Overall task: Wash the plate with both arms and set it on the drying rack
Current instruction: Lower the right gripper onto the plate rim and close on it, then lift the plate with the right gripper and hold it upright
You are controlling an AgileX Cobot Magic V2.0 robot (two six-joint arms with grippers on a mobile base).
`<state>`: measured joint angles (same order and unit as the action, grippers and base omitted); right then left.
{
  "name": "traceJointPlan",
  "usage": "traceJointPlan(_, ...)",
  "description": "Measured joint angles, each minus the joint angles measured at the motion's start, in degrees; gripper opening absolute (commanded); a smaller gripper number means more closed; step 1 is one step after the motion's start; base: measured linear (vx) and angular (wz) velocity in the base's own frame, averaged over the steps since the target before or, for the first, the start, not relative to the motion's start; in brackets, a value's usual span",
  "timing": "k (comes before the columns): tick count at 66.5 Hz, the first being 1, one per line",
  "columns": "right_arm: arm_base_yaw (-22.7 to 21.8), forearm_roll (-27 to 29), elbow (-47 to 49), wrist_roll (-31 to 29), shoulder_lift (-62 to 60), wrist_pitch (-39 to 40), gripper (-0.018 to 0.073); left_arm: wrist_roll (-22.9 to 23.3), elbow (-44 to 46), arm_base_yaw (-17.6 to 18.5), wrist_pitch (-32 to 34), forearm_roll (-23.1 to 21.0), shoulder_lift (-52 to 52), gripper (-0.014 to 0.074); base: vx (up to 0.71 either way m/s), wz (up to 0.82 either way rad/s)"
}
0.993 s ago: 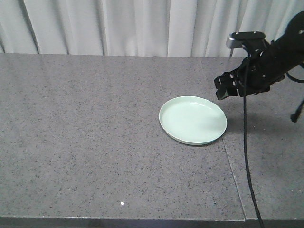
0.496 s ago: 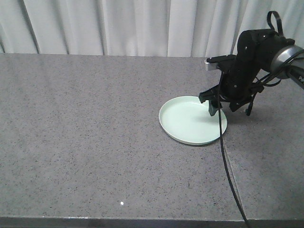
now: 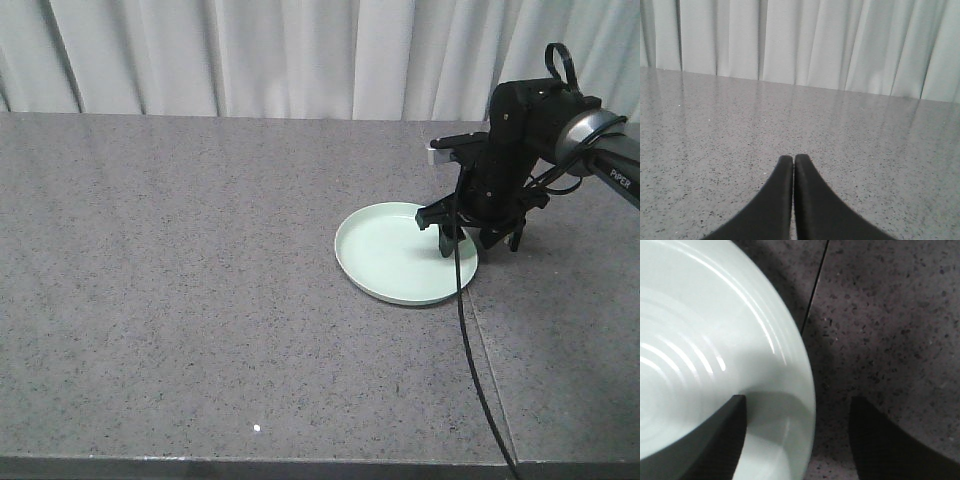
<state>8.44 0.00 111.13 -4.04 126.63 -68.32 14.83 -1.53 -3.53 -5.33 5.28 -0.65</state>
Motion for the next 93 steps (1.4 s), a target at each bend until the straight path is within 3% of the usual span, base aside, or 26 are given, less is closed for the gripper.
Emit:
traceJointPlan(13, 0.0, 0.0, 0.2, 0.0, 0.1, -0.9, -0.0015, 0.0, 0.0, 0.0, 0.0, 0.0, 0.0, -0.0006, 0.0, 0.0)
traceJointPlan(43, -0.1, 3.8, 0.0, -1.8, -2.7, -1.5, -0.0008, 0.0, 0.0, 0.0, 0.0, 0.0, 0.0, -0.0006, 0.0, 0.0)
traceJointPlan(68, -0.1, 15.7, -0.2, -11.9, -27.1, -1.6, -0.0006, 0.0, 0.0, 0.0, 0.0, 0.0, 0.0, -0.0006, 0.0, 0.0)
traceJointPlan(84, -0.1, 16.2, -1.1, -12.8, -39.2, -3.6, -0.0005, 0.0, 0.0, 0.0, 0.0, 0.0, 0.0, -0.0006, 0.0, 0.0)
traceJointPlan(93, -0.1, 16.8, -10.3, -13.6, -48.5, -1.0, -0.0005, 0.0, 0.0, 0.0, 0.0, 0.0, 0.0, -0.0006, 0.0, 0.0)
